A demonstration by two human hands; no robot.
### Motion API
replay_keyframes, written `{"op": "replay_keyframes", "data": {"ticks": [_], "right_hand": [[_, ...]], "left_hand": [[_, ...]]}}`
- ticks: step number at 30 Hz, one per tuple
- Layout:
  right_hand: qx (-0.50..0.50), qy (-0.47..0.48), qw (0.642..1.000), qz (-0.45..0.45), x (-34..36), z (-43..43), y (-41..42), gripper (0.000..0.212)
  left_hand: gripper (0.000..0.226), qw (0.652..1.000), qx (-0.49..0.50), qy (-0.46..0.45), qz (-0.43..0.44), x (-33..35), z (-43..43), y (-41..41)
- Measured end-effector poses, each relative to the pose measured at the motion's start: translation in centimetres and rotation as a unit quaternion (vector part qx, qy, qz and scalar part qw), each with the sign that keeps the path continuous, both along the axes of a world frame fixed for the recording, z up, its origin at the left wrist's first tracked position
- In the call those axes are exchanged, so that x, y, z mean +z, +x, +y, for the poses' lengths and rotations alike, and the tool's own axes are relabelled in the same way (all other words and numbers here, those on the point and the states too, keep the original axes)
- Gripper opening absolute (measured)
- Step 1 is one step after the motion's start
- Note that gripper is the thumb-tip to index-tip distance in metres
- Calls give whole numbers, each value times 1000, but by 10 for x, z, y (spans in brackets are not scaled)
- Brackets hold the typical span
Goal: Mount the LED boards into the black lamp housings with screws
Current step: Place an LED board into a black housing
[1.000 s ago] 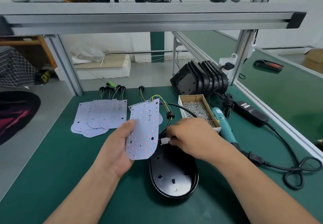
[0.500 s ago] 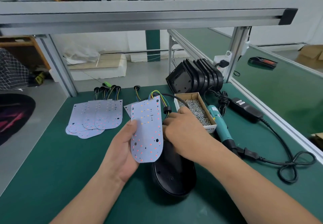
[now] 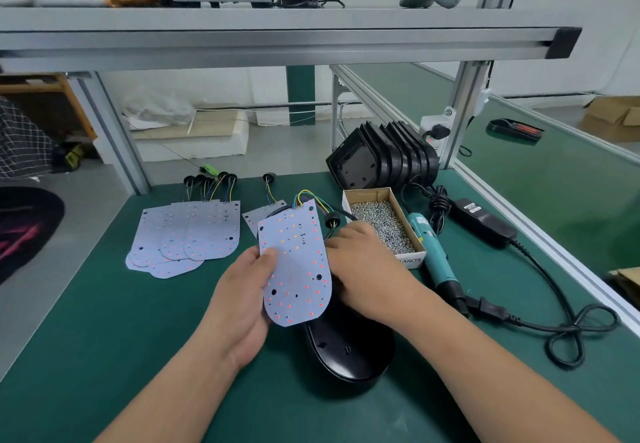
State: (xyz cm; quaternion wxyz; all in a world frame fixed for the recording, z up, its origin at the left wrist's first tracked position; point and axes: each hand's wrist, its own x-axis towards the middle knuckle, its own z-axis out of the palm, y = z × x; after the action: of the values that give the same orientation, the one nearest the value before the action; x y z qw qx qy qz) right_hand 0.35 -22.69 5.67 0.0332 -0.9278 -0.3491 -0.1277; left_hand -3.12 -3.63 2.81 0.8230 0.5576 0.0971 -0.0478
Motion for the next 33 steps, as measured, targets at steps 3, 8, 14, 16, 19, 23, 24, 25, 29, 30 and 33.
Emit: {"op": "replay_keyframes", "data": {"ticks": [3,8,14,16,19,23,24,25,29,30,33], "right_hand": [[-49,7,998,-30,0,-2,0,26],[-52,56,997,-12,-3,3,-2,23],[47,112,992,23,-1,-10,9,12],[26,208,977,32,-3,-14,12,16],[-79,318,941,87,-4,-18,14,50],[-172,227,946,156,-6,-26,21,76],[-173,220,946,160,-5,-27,21,73],[-163,228,947,158,-5,-28,22,63],[-107,257,952,126,-1,-28,20,9],[-117,290,939,144,-1,-26,21,11],[-157,470,842,213,-4,-16,18,8]], "left_hand": [[27,999,-40,20,14,1,11,-1],[27,997,-72,-17,-1,4,13,-2],[36,999,-27,-31,-24,4,11,3],[34,999,-6,-29,-20,3,14,6],[32,999,12,-30,-14,1,16,8],[29,999,12,-34,-24,-2,22,11],[28,999,10,-40,-29,-3,24,12],[27,998,11,-48,-36,-3,25,13],[31,996,14,-57,-69,-2,27,13],[26,995,16,-62,-74,-3,28,13],[30,994,8,-86,-73,-3,25,12]]}}
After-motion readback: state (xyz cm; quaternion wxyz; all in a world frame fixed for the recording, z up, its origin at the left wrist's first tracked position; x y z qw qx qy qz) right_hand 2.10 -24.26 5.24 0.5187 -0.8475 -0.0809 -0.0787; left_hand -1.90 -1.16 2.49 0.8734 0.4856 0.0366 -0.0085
